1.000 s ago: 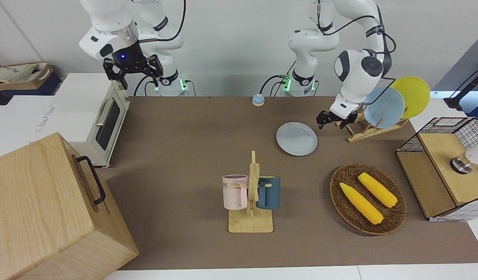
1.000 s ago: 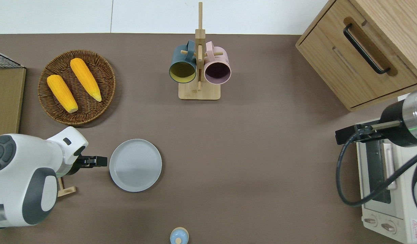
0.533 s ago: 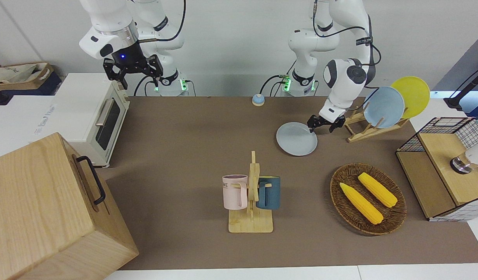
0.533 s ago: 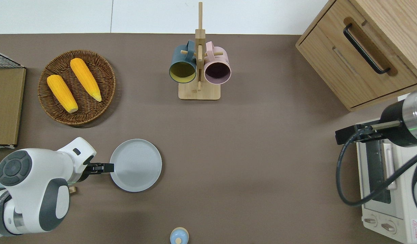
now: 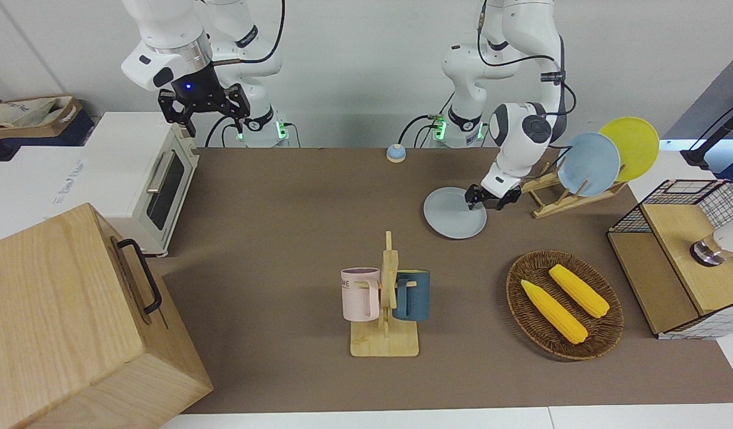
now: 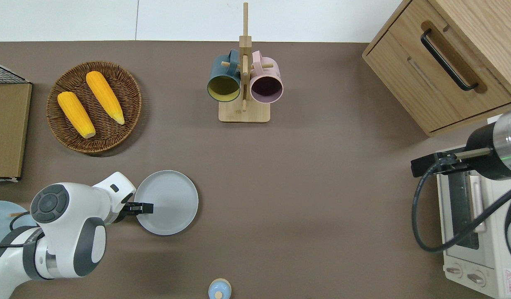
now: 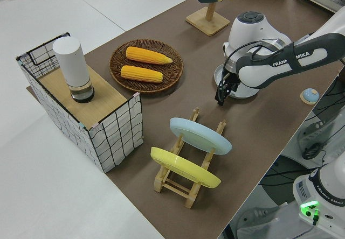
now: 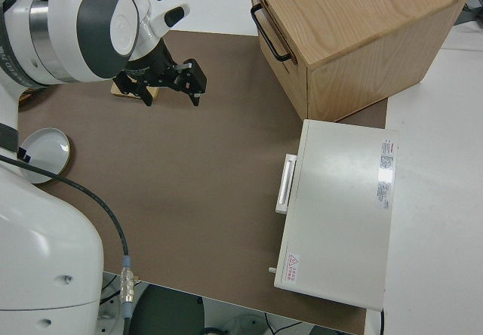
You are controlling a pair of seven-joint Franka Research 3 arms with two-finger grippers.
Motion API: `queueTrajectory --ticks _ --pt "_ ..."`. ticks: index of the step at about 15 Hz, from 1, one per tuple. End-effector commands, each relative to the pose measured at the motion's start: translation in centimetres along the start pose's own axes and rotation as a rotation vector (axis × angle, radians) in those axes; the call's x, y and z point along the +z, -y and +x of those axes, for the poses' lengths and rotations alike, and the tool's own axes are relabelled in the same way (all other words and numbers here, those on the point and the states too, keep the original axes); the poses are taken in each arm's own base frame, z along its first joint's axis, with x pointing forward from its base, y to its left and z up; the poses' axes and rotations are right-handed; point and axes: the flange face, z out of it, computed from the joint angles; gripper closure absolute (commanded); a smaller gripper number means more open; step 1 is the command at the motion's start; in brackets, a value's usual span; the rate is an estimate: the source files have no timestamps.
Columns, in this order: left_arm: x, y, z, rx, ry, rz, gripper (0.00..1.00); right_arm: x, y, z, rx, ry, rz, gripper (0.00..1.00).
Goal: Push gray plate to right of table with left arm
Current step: 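Push the gray plate with the left gripper across toward the toaster oven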
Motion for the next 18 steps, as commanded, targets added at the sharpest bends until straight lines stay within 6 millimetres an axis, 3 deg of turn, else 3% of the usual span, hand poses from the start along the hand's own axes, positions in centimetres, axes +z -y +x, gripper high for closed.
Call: queueTrajectory --ticks 1,3,4,12,18 --pt "0.4 -0.1 -0.2 -0.018 -0.011 -0.021 0.71 -0.3 -0.3 -0.4 0.003 0.005 0.008 0.017" --pt "0.2 -0.1 -0.2 -0.019 -0.013 -0.022 0.97 -0.3 -0.2 -0.4 0.002 0.005 0.007 0.017" --pt "0.2 0.0 -0.1 -0.022 -0.014 -0.022 1.00 -0.3 -0.2 -0.4 0.001 0.005 0.009 0.017" --pt "0.2 -0.2 0.0 -0.042 -0.019 -0.032 1.00 -0.3 -0.2 -0.4 0.002 0.005 0.007 0.017" --pt "1.8 -6.5 0.2 -0.064 -0.040 -0.111 1.00 -0.3 -0.2 -0.4 0.002 0.005 0.007 0.017"
